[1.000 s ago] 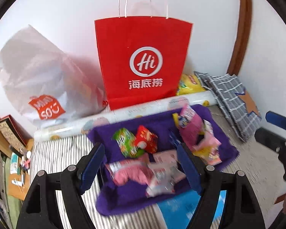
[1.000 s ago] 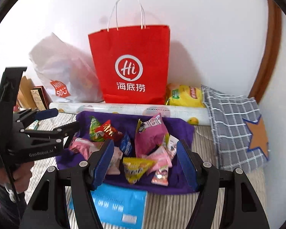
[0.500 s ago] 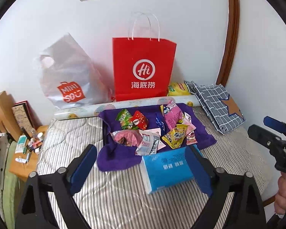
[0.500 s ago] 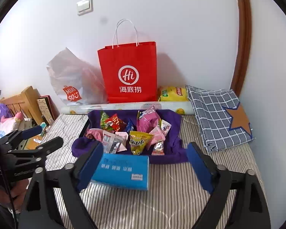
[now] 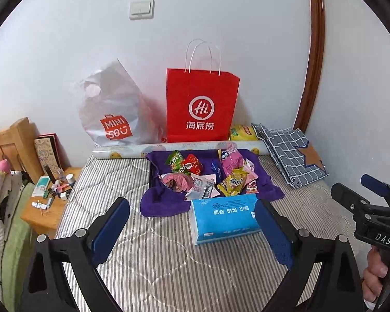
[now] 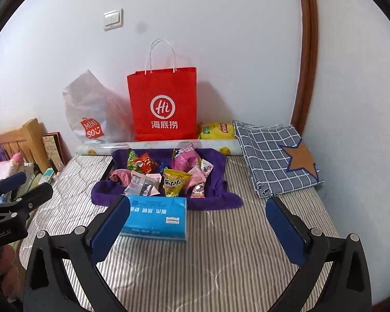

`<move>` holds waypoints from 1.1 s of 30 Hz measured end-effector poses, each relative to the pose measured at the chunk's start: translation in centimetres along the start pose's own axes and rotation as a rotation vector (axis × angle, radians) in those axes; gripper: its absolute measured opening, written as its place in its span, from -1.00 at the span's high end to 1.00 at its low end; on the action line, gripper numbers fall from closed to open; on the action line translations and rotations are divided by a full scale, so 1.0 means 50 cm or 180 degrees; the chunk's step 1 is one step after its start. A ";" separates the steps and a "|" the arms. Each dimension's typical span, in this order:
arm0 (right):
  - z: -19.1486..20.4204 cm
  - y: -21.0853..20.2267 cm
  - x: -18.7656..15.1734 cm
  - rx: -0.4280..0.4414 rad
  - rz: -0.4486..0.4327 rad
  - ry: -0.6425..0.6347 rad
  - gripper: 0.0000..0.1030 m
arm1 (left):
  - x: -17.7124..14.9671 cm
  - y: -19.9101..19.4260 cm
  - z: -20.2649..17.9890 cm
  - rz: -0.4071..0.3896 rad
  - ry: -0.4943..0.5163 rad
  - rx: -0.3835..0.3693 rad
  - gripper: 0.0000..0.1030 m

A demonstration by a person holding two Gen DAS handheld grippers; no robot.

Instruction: Organize snacks

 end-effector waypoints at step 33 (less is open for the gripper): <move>0.021 -0.091 -0.019 0.0056 -0.0156 0.0016 -0.99 | -0.019 -0.068 -0.011 -0.0128 -0.0029 -0.0033 -0.89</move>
Point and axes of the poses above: each gripper's, at about its wrist camera, not at the fingertips, and y roughly the way its jaws point, z to its left, x to its top, the point moved 5 cm from there along y, roughly the way its jaws point, and after that the axes turned 14 degrees about -y, right-handed, at the moved point
